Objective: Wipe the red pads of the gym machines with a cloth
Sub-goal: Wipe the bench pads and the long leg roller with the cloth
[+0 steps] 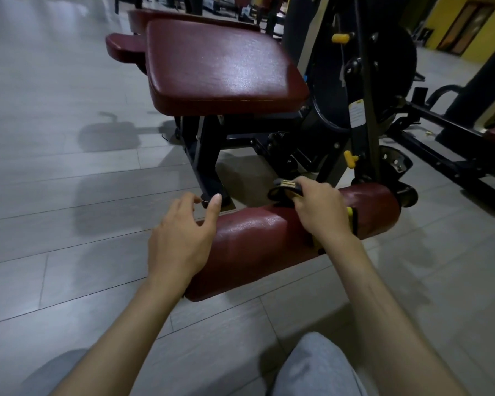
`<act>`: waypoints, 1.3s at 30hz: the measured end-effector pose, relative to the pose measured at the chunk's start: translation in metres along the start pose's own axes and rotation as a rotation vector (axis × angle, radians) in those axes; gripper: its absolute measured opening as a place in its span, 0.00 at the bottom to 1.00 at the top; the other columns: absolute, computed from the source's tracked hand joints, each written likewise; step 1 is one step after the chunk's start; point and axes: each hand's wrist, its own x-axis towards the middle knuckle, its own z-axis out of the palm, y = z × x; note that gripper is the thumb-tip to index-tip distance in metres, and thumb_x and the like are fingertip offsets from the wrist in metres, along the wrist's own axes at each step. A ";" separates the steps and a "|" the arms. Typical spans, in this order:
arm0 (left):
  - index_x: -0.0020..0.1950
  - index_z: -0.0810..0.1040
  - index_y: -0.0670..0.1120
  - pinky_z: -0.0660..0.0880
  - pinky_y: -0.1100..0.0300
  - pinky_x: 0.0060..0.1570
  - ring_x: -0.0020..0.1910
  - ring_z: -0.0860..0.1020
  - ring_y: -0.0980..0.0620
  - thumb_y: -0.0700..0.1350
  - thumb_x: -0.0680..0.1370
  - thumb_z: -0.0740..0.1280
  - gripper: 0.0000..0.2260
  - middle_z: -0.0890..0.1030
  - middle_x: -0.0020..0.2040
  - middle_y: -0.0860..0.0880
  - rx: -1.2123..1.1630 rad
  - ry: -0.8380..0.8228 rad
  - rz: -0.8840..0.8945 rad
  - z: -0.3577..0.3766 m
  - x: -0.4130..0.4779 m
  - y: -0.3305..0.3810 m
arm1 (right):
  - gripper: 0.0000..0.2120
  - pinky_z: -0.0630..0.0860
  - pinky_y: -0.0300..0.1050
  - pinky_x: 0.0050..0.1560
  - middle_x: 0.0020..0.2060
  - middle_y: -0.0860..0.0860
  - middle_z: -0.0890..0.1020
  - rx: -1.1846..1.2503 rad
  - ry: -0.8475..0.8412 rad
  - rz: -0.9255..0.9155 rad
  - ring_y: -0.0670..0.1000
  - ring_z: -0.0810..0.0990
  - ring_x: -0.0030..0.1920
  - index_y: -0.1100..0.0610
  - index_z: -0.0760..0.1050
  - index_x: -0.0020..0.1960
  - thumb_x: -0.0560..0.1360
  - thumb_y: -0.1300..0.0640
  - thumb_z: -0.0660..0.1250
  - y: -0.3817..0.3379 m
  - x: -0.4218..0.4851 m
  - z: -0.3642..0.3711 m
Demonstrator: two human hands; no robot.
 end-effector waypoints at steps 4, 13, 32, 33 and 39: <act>0.66 0.74 0.52 0.71 0.54 0.47 0.53 0.77 0.51 0.71 0.79 0.56 0.27 0.79 0.58 0.52 -0.024 -0.010 0.020 -0.005 -0.002 0.002 | 0.13 0.74 0.53 0.49 0.54 0.58 0.82 -0.085 -0.276 -0.054 0.63 0.80 0.55 0.55 0.79 0.60 0.79 0.53 0.64 -0.036 0.041 0.005; 0.55 0.76 0.53 0.68 0.63 0.41 0.50 0.78 0.54 0.66 0.82 0.55 0.19 0.79 0.49 0.55 -0.437 0.037 -0.182 -0.005 -0.004 -0.007 | 0.15 0.71 0.51 0.48 0.55 0.58 0.83 -0.202 -0.239 0.008 0.62 0.80 0.57 0.57 0.78 0.61 0.80 0.50 0.64 -0.042 0.035 0.007; 0.53 0.75 0.54 0.69 0.62 0.46 0.50 0.76 0.59 0.66 0.83 0.47 0.23 0.78 0.49 0.57 -0.566 0.129 -0.152 -0.005 -0.005 -0.005 | 0.06 0.70 0.40 0.34 0.38 0.50 0.81 0.150 0.186 -0.002 0.54 0.83 0.40 0.53 0.78 0.56 0.81 0.55 0.65 -0.047 -0.043 0.004; 0.54 0.75 0.53 0.69 0.61 0.48 0.51 0.77 0.58 0.66 0.83 0.46 0.24 0.78 0.50 0.56 -0.601 0.156 -0.162 -0.006 -0.006 -0.004 | 0.06 0.72 0.42 0.36 0.39 0.51 0.82 0.152 0.179 -0.032 0.55 0.83 0.40 0.53 0.77 0.56 0.81 0.56 0.65 -0.065 -0.050 0.007; 0.67 0.73 0.51 0.67 0.68 0.54 0.60 0.75 0.61 0.64 0.84 0.43 0.27 0.77 0.62 0.53 -0.800 0.267 -0.209 -0.006 -0.009 -0.006 | 0.13 0.82 0.47 0.45 0.48 0.51 0.85 0.307 0.174 -0.379 0.52 0.84 0.45 0.55 0.78 0.60 0.76 0.62 0.65 -0.137 -0.090 0.016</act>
